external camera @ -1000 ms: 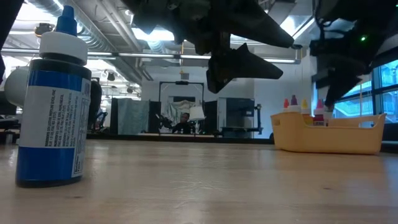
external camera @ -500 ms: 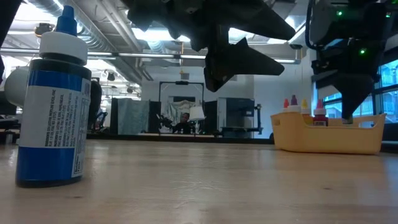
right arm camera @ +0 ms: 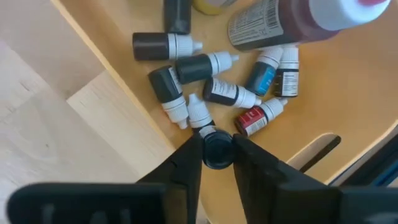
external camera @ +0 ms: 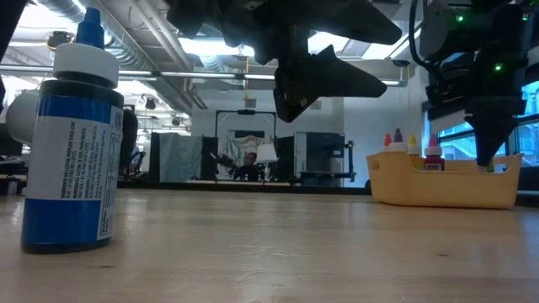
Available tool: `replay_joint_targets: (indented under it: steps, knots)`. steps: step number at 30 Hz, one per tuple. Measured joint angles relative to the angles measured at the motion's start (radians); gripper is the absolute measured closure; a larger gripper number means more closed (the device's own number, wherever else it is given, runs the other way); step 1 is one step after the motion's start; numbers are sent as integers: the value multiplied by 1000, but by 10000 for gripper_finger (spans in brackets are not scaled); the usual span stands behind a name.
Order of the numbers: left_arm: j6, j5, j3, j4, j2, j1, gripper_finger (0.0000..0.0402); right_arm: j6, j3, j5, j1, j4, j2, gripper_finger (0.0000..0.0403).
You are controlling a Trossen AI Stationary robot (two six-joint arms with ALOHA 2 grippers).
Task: Pick & Place food coloring
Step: Put the green food coloring bottle into the yellow bin
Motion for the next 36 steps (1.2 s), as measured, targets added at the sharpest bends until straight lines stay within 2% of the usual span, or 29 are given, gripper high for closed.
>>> replay_joint_targets:
  steps: [6,9,12,15,20,23,25,31,36]
  knots:
    - [6,0,0,1,0,0,210,1,0,0,0,-8,0,285]
    - [55,-2,2,2,0,0,211,2,0,0,0,-7,0,272]
    - [70,-1,42,-50,2,0,213,0,0,1,0,-7,0,262]
    - [97,-19,138,-234,0,-5,213,-1,0,1,0,-7,0,256]
    - [138,-255,342,-700,-3,-64,213,-3,0,24,0,-6,0,254]
    - [60,-379,426,-906,-3,-121,213,-5,0,60,0,-5,0,254]
    - [-30,-415,455,-962,-5,-158,213,-5,0,71,0,-3,-1,254]
    - [-351,-421,461,-1033,-1,-240,213,-5,0,80,0,15,-1,254]
    - [-460,-438,460,-1110,21,-283,213,-26,0,89,0,55,-1,254]
